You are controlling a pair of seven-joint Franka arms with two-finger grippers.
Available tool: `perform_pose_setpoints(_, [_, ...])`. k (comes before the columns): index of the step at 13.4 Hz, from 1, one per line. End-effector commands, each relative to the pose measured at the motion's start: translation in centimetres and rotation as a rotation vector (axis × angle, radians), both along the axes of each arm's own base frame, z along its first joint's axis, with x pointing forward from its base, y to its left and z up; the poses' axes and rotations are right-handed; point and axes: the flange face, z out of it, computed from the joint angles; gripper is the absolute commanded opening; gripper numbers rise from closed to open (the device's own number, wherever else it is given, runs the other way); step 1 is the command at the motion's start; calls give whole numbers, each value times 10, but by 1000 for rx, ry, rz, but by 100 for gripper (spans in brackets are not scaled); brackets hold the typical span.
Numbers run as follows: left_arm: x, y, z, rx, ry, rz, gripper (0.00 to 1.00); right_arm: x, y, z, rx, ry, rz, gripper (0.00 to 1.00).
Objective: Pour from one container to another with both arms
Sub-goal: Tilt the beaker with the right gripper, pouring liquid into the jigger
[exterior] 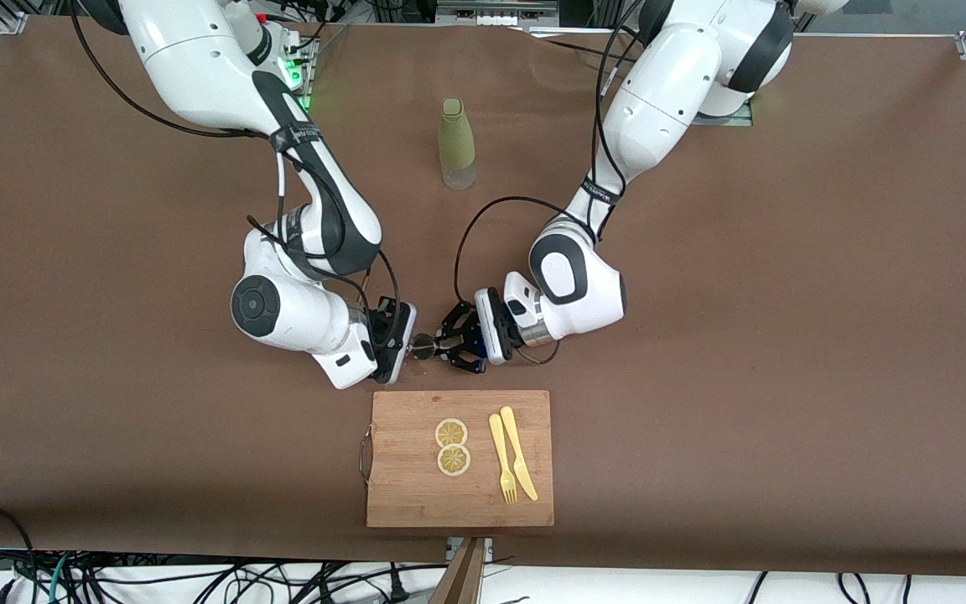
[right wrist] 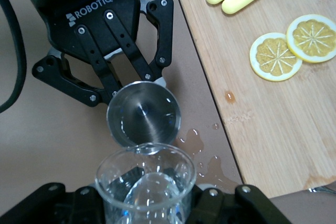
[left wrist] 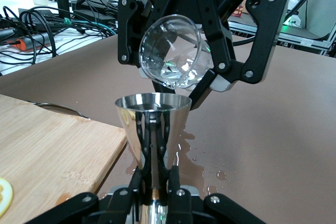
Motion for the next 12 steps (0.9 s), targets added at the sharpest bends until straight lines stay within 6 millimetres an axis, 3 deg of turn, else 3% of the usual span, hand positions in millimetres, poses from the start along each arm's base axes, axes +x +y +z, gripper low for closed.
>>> perform_pose_setpoints(1, [3,-7,2,-15,-10,18,0,-3,4,19,-17,-9,-1,25])
perform_pose_setpoints(4, [4,-6,2,-16,-9,18,0,-5,4,22,-47,1,2,25])
perform_pose_setpoints(6, [4,-6,2,-17,-8,18,0,-3,10,39,-52,-12,21,25])
perform_pose_setpoints(12, [4,-6,2,-18,-9,16,0,-2,10,40,-73,-16,33,24])
